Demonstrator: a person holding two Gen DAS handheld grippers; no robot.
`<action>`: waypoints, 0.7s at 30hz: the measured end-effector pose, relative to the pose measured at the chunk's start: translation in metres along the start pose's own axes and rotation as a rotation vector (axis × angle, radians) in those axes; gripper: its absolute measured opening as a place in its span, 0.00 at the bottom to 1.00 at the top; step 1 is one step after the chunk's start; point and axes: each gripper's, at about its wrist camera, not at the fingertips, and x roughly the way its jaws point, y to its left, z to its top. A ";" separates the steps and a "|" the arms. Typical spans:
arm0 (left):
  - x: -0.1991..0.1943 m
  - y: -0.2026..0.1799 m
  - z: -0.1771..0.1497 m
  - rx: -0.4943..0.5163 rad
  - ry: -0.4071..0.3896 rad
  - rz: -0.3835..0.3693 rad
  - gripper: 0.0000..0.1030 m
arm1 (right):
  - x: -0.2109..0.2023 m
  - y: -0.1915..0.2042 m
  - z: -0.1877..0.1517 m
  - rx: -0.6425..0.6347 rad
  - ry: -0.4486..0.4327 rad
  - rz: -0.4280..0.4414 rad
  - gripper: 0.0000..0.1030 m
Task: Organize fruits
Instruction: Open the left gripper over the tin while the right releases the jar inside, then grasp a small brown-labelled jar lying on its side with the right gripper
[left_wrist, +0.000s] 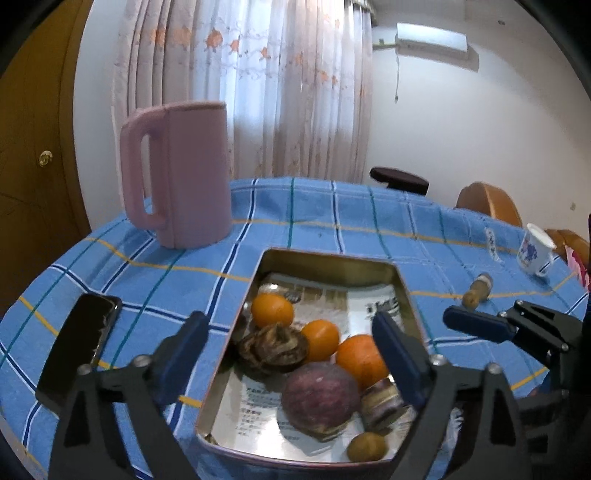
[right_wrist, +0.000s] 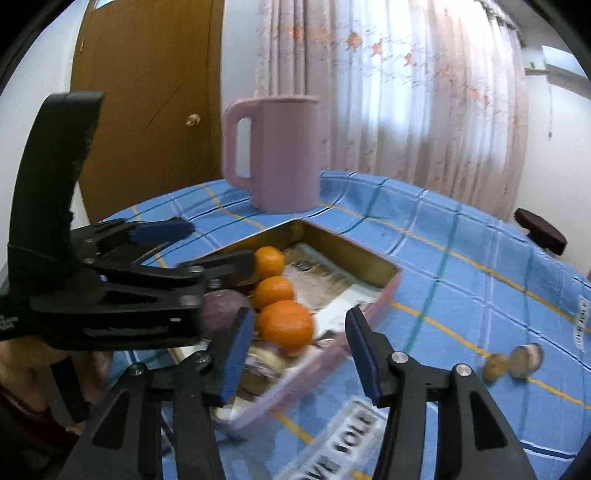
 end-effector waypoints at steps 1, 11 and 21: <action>-0.002 -0.004 0.001 0.002 -0.006 -0.008 0.92 | -0.008 -0.008 0.000 0.009 -0.013 -0.020 0.52; 0.005 -0.070 0.014 0.086 0.017 -0.135 0.97 | -0.041 -0.119 -0.018 0.195 0.002 -0.299 0.53; 0.035 -0.129 0.016 0.198 0.084 -0.149 0.97 | -0.011 -0.177 -0.026 0.287 0.138 -0.362 0.52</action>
